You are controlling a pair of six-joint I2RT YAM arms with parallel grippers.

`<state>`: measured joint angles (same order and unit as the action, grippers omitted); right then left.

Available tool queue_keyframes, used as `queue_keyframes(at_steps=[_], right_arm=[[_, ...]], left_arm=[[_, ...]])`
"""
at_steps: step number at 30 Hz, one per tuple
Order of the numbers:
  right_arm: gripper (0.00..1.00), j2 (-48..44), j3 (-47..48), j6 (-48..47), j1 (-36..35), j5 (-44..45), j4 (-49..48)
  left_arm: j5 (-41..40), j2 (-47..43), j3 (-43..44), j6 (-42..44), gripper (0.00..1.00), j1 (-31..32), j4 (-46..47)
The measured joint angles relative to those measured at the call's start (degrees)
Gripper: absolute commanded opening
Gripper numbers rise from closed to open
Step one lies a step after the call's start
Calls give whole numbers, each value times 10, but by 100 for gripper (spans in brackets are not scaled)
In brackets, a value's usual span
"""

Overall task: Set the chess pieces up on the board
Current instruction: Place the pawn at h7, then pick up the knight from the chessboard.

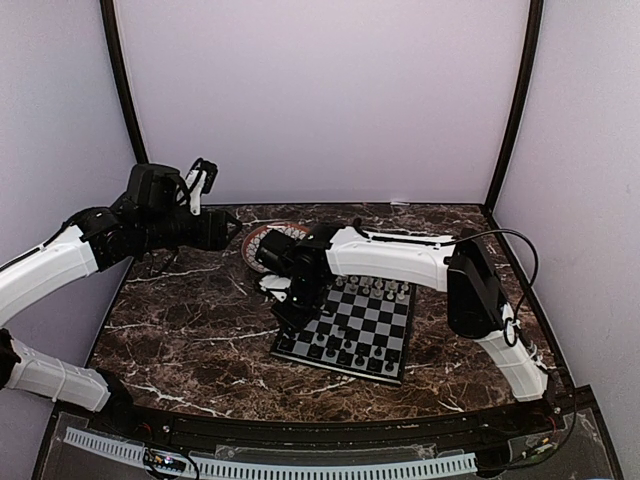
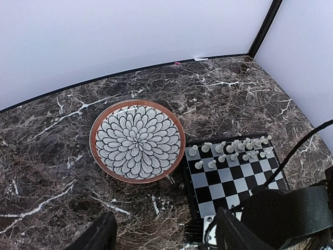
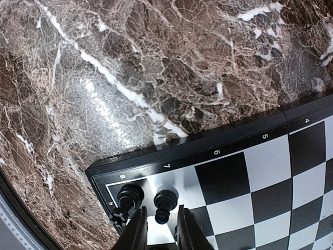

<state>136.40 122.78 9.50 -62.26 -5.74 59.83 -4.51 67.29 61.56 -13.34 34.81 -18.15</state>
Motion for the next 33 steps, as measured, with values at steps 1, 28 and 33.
queue_keyframes(at_steps=[1, 28, 33], right_arm=[[22, 0, 0, 0, 0, 0, 0], [27, -492, -547, 70, 265, -33, -134], [27, -497, -552, 69, 286, -35, -133]], left_arm=[[4, 0, 0, 0, 66, 0, 0], [195, 319, 197, 259, 56, 156, -91], [185, 400, 246, 288, 54, 172, -110]])
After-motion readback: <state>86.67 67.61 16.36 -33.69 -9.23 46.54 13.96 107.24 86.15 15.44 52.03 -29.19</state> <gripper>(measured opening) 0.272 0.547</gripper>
